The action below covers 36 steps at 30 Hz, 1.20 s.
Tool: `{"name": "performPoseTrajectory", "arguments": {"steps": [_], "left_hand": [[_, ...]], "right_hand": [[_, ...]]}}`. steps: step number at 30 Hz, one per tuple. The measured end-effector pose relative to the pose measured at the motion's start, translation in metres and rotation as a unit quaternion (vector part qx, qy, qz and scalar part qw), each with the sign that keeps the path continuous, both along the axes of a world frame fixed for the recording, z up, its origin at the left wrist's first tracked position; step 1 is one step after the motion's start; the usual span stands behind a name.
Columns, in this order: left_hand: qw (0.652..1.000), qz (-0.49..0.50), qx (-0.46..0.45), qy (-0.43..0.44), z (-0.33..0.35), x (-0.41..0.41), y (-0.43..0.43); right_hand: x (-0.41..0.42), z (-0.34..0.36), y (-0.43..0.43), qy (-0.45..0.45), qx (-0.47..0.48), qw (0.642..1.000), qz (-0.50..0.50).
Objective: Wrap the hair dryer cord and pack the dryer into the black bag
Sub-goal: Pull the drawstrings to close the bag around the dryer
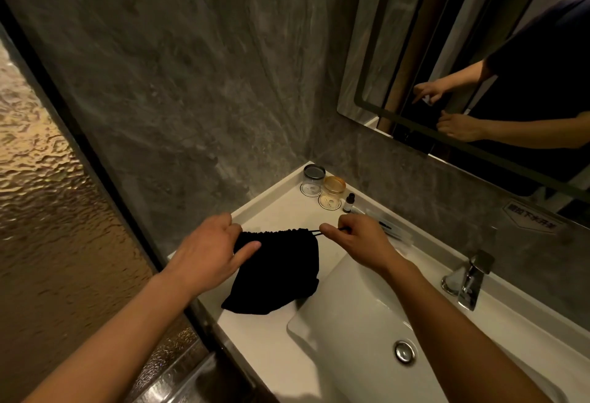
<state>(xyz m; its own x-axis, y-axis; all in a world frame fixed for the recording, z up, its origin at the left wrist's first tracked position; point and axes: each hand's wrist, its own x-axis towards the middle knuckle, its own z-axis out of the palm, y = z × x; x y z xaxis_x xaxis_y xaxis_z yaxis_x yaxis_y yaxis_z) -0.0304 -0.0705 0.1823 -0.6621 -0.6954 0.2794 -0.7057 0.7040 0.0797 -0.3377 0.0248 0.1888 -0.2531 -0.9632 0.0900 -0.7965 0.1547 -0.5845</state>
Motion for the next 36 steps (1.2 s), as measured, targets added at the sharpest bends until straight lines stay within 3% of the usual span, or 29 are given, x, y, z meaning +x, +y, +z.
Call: {"name": "performPoseTrajectory", "arguments": {"steps": [5, 9, 12, 14, 16, 19, 20, 21, 23, 27, 29, 31, 36], "left_hand": [[0.999, 0.04, -0.001, 0.036, -0.005, 0.015, -0.005], [0.976, 0.098, 0.115, 0.154, -0.004, 0.027, -0.007], [0.933, 0.114, 0.214, 0.268, -0.006, 0.022, -0.005], [0.87, 0.098, 0.319, 0.364, -0.006, 0.012, 0.004], [0.773, 0.071, 0.42, 0.47, -0.006, 0.0, 0.018], [0.588, 0.04, 0.564, 0.579, -0.01, -0.015, 0.041], [0.551, 0.045, 0.588, 0.59, -0.012, -0.018, 0.048], [0.537, 0.054, 0.602, 0.588, -0.015, -0.02, 0.054], [0.55, 0.072, 0.613, 0.562, -0.029, -0.027, 0.069], [0.629, 0.132, 0.592, 0.487, -0.07, -0.043, 0.11], [0.676, 0.16, 0.556, 0.457, -0.093, -0.048, 0.127], [0.691, 0.194, 0.544, 0.435, -0.111, -0.049, 0.139], [0.67, 0.29, 0.544, 0.413, -0.135, -0.045, 0.144]], "right_hand": [[-0.008, -0.008, 0.009, -0.091, -0.052, 0.992, -0.066], [-0.017, -0.014, 0.022, -0.244, -0.051, 0.962, -0.109], [-0.015, -0.02, 0.029, -0.343, -0.048, 0.928, -0.141], [-0.01, -0.022, 0.032, -0.419, -0.067, 0.891, -0.162], [-0.002, -0.02, 0.035, -0.538, -0.091, 0.821, -0.168], [0.014, -0.019, 0.037, -0.75, -0.091, 0.636, -0.155], [0.019, -0.021, 0.037, -0.779, -0.086, 0.6, -0.159], [0.025, -0.024, 0.037, -0.781, -0.07, 0.597, -0.17], [0.035, -0.032, 0.038, -0.721, -0.007, 0.669, -0.179], [0.061, -0.063, 0.043, -0.509, 0.144, 0.831, -0.175], [0.075, -0.082, 0.045, -0.384, 0.195, 0.885, -0.179], [0.088, -0.098, 0.049, -0.344, 0.229, 0.889, -0.198], [0.108, -0.133, 0.06, -0.353, 0.258, 0.848, -0.301]]}}
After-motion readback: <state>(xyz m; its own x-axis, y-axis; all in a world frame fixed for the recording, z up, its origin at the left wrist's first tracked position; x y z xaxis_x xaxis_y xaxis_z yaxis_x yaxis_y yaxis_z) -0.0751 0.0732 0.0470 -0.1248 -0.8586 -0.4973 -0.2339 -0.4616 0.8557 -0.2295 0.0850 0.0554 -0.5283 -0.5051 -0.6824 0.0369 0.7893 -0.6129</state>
